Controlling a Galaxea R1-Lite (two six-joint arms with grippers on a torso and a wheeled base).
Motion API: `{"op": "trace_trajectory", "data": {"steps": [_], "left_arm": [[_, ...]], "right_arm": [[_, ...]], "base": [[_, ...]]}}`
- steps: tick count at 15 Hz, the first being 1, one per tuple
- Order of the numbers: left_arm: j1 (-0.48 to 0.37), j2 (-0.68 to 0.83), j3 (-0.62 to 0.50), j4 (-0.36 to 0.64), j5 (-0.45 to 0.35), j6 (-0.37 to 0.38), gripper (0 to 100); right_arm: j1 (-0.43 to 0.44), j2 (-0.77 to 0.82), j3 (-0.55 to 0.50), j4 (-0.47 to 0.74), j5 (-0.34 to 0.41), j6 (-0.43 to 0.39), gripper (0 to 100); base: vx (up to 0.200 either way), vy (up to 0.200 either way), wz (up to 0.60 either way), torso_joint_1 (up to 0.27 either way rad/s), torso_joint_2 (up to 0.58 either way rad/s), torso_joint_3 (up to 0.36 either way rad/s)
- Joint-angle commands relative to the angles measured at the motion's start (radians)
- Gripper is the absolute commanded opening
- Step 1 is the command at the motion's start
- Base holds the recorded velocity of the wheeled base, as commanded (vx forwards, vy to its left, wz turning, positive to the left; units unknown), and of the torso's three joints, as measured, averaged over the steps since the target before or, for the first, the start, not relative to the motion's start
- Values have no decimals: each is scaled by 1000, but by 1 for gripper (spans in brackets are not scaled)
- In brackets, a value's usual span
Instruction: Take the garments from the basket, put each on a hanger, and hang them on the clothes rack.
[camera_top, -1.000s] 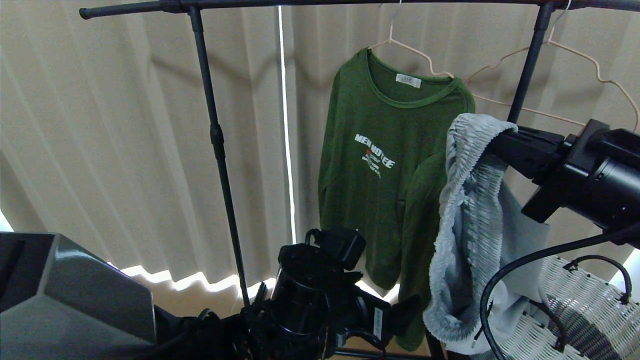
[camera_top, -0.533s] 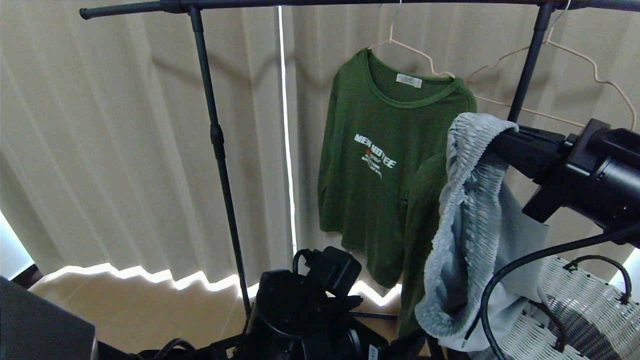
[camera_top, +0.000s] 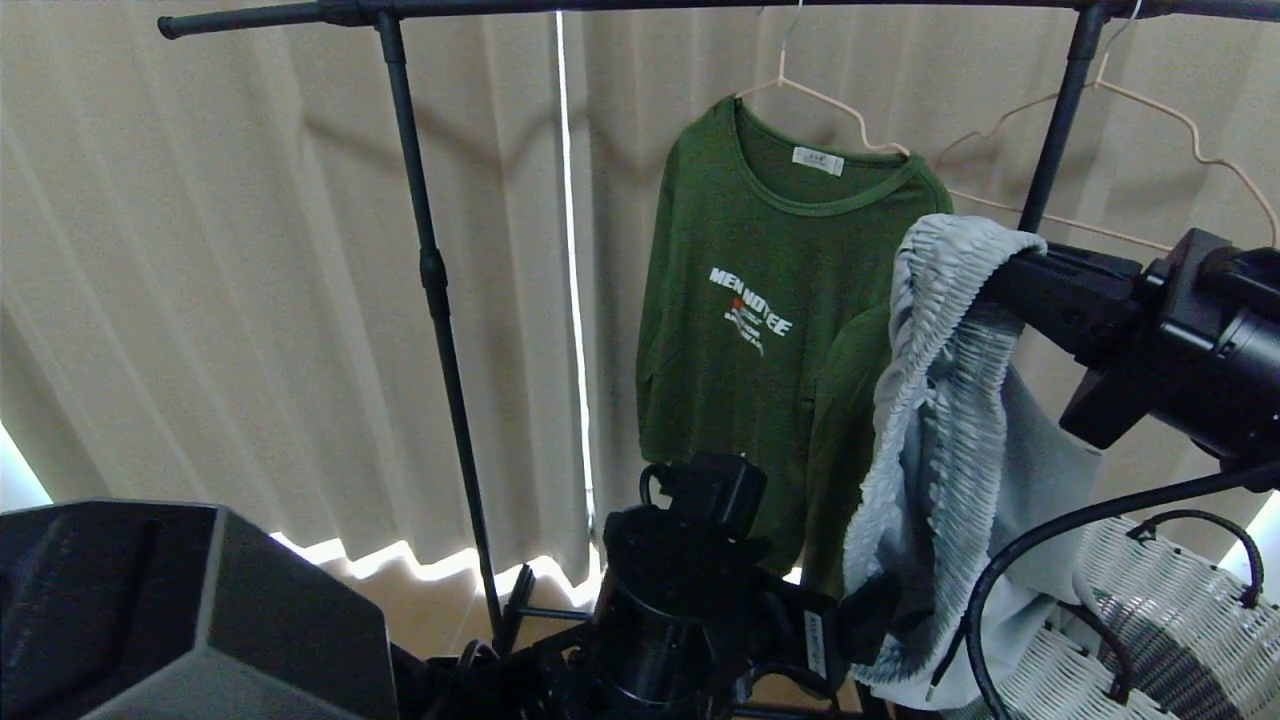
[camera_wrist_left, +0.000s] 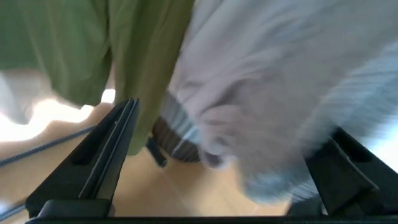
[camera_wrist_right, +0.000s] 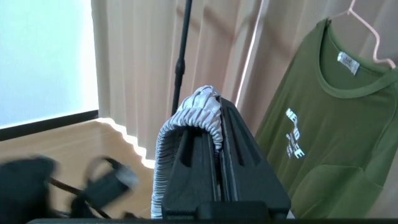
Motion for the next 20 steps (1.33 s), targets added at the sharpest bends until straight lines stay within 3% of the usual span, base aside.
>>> {"op": "trace_trajectory", "data": {"steps": [1, 6, 7, 10, 13, 14, 15, 18, 20], "left_arm": [[10, 32, 31, 10, 3, 8, 100], [27, -3, 91, 8, 45, 21, 100], [33, -44, 127, 11, 40, 28, 0], [39, -123, 206, 1, 43, 99, 0], [108, -181, 352, -183, 66, 252, 0], [153, -219, 395, -222, 63, 317, 0], [200, -293, 397, -196, 60, 334, 0], [325, -526, 234, 145, 49, 337, 0], [414, -620, 21, 404, -20, 338, 0]], "right_arm": [[0, -9, 0, -1, 1, 0, 0], [-2, -9, 0, -1, 1, 0, 0], [-2, -9, 0, -1, 1, 0, 0], [-5, -1, 0, -1, 0, 0, 0], [-6, 19, -2, -1, -2, 1, 0], [-12, 24, -2, -1, -2, 0, 0], [-22, 25, -2, -1, -2, 0, 0], [-26, 27, 1, -2, -2, 4, 0], [-28, 25, 3, -2, -4, 4, 0]], "base": [[0, 0, 0, 0, 0, 0], [0, 0, 0, 0, 0, 0], [0, 0, 0, 0, 0, 0], [0, 0, 0, 0, 0, 0], [0, 0, 0, 0, 0, 0], [0, 0, 0, 0, 0, 0], [0, 0, 0, 0, 0, 0], [0, 0, 0, 0, 0, 0], [0, 0, 0, 0, 0, 0]]}}
